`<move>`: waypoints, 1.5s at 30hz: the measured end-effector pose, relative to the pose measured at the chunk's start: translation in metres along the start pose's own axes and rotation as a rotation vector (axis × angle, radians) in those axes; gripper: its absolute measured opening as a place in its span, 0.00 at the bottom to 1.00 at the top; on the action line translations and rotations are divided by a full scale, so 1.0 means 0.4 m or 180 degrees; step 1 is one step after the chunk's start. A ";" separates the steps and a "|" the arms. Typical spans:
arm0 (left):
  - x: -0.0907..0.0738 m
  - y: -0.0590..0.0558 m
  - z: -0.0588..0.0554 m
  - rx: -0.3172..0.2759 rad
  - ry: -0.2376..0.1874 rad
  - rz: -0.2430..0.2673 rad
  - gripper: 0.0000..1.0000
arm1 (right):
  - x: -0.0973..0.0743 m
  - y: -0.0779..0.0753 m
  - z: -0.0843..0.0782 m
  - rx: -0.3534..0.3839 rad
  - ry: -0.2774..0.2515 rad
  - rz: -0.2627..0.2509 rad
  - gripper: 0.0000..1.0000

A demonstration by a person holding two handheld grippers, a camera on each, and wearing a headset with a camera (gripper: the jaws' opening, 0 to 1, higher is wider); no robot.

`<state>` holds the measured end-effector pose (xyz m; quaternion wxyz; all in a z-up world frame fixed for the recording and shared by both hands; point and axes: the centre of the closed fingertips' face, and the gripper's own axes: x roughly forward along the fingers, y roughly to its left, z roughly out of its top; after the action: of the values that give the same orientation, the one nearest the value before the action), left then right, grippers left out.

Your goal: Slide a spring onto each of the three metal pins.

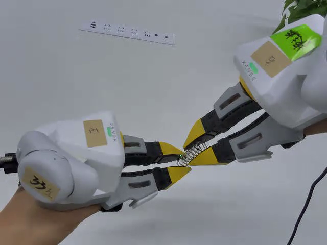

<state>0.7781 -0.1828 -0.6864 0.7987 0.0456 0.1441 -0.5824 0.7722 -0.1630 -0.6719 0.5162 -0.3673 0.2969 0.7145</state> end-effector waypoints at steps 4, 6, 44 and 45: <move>-0.002 -0.001 -0.004 0.0004 0.0015 0.0003 0.11 | 0.006 0.001 0.000 0.0021 -0.0001 0.0001 0.12; -0.003 -0.001 -0.005 -0.0004 0.0016 -0.0005 0.11 | 0.007 0.002 0.001 0.0037 -0.0007 0.0001 0.12; -0.072 0.025 -0.036 -0.0030 0.0070 0.0178 0.26 | -0.016 -0.020 -0.042 0.0281 0.0027 -0.0209 0.12; -0.081 0.030 -0.038 -0.0034 0.0068 0.0206 0.27 | -0.016 -0.023 -0.046 0.0306 0.0046 -0.0235 0.12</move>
<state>0.7776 -0.1457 -0.6931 0.8158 0.0522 0.1541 -0.5549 0.7863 -0.1785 -0.6771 0.5571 -0.3580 0.3209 0.6772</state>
